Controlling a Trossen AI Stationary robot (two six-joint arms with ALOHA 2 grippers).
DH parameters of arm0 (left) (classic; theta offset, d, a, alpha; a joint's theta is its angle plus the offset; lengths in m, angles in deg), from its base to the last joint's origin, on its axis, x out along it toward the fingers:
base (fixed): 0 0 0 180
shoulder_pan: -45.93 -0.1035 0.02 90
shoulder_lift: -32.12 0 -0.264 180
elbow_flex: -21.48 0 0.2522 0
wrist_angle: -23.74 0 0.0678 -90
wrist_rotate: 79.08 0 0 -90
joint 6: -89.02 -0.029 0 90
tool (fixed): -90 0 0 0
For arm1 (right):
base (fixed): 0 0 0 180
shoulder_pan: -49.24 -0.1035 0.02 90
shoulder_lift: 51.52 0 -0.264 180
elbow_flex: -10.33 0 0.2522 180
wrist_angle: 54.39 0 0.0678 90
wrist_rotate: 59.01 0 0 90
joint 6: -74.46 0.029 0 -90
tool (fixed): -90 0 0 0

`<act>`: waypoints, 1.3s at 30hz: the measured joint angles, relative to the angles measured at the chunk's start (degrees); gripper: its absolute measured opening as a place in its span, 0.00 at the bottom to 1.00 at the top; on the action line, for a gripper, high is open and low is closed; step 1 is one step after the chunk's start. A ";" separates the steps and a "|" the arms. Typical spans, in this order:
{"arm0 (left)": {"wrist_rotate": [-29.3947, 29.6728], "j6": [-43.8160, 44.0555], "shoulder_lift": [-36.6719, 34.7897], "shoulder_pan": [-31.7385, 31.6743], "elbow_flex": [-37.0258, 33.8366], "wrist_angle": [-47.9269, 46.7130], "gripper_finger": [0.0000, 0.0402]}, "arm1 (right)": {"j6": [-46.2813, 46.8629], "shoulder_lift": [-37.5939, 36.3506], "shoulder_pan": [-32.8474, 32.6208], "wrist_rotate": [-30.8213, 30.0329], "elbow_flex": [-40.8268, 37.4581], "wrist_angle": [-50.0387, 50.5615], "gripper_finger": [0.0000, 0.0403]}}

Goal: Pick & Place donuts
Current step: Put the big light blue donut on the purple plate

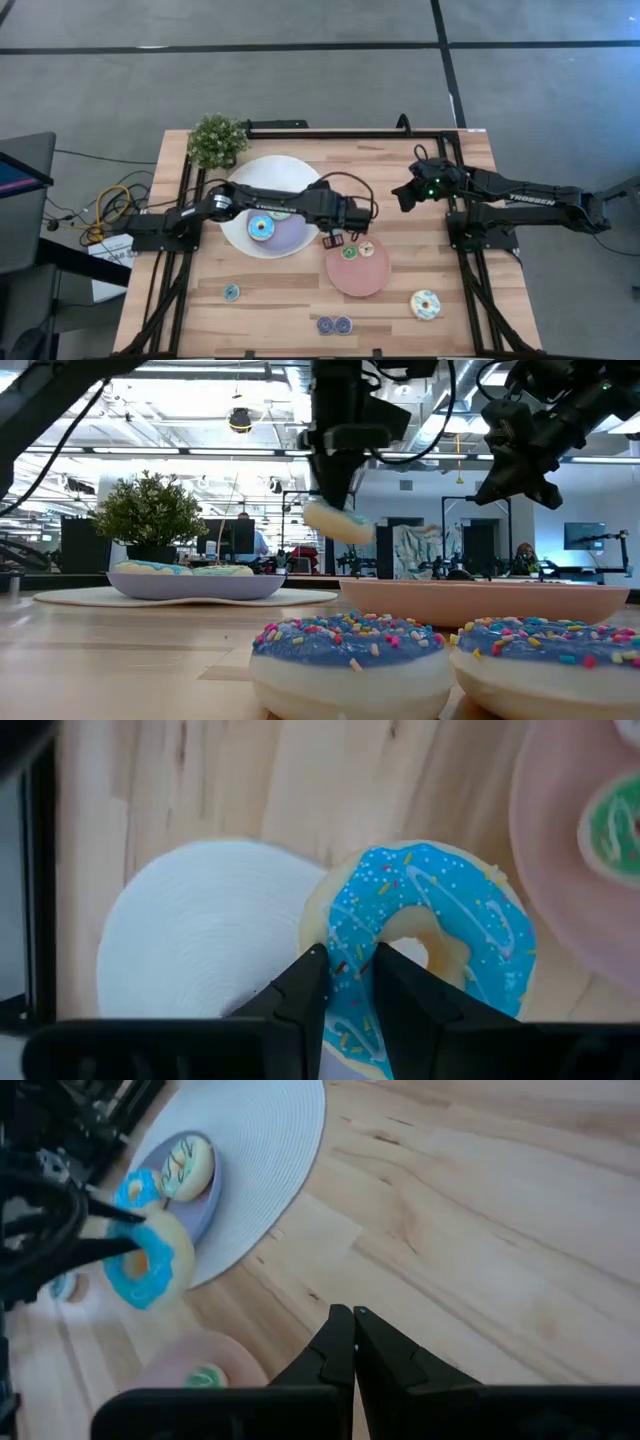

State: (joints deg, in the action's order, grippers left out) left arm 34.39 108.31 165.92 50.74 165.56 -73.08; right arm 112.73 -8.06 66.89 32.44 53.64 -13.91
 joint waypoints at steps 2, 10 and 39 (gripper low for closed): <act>0.00 0.00 -3.04 0.61 -5.07 2.43 0.18 | 1.06 0.00 0.00 0.01 0.00 -0.03 0.00; -2.40 6.53 -25.38 1.99 -40.03 24.40 0.18 | 4.39 0.00 -1.35 -0.35 0.01 -0.74 0.00; -6.60 19.50 -45.26 1.32 -75.60 48.95 0.18 | 10.31 0.02 -2.27 -1.60 0.02 -5.38 0.00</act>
State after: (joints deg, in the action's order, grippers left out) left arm 27.79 127.81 120.66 52.06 89.96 -24.13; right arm 123.04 -8.03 64.62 30.85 53.65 -19.30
